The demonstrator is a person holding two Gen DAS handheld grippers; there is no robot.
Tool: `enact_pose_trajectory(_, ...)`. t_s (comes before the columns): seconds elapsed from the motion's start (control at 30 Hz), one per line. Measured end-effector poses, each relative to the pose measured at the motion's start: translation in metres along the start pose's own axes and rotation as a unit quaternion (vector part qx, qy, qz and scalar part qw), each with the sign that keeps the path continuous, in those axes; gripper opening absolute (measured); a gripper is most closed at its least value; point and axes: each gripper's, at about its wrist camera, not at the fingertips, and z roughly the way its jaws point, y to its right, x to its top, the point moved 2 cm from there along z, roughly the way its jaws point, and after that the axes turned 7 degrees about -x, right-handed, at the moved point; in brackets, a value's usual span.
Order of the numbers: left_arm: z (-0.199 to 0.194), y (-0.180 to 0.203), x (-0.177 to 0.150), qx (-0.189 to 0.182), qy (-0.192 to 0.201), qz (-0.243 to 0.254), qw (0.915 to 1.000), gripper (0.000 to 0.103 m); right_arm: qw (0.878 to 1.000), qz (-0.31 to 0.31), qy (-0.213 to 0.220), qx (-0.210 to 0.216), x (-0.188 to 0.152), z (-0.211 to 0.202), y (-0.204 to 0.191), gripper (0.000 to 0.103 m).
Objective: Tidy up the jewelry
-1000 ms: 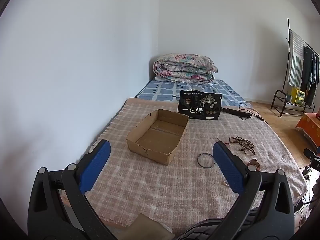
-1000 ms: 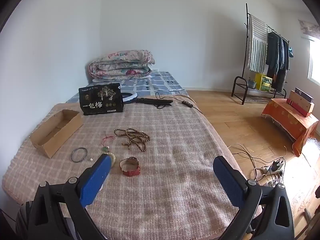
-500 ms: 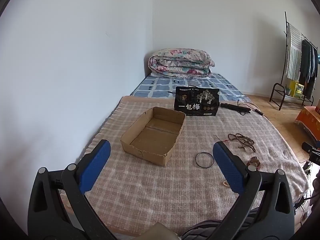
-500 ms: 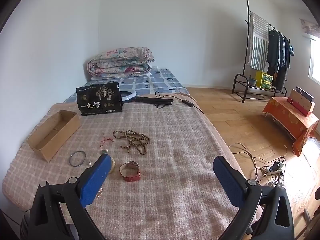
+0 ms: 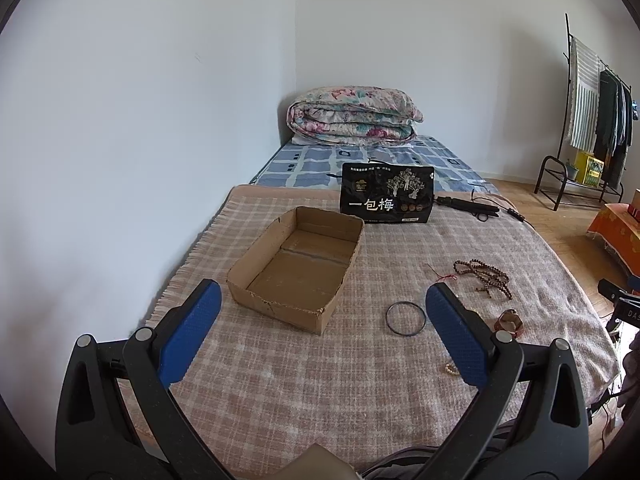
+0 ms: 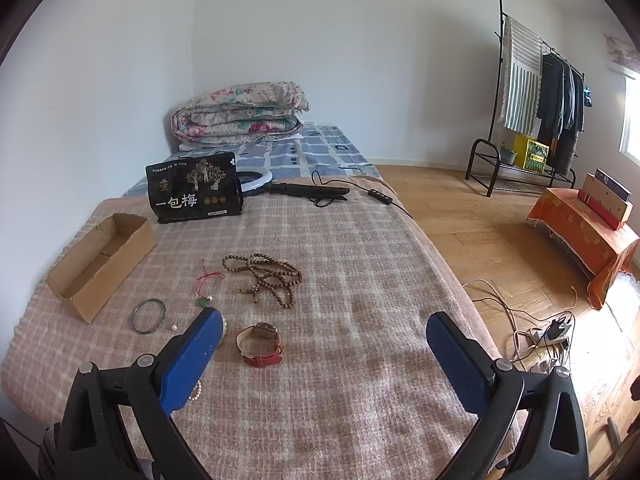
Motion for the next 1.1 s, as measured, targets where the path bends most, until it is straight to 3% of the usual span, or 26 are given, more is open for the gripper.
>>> enact_pose_trajectory(1.1, -0.009, 0.008, 0.008, -0.004, 0.002, -0.009, 0.9999, 0.103, 1.000, 0.008, -0.006, 0.006, -0.001, -0.004, 0.000, 0.103)
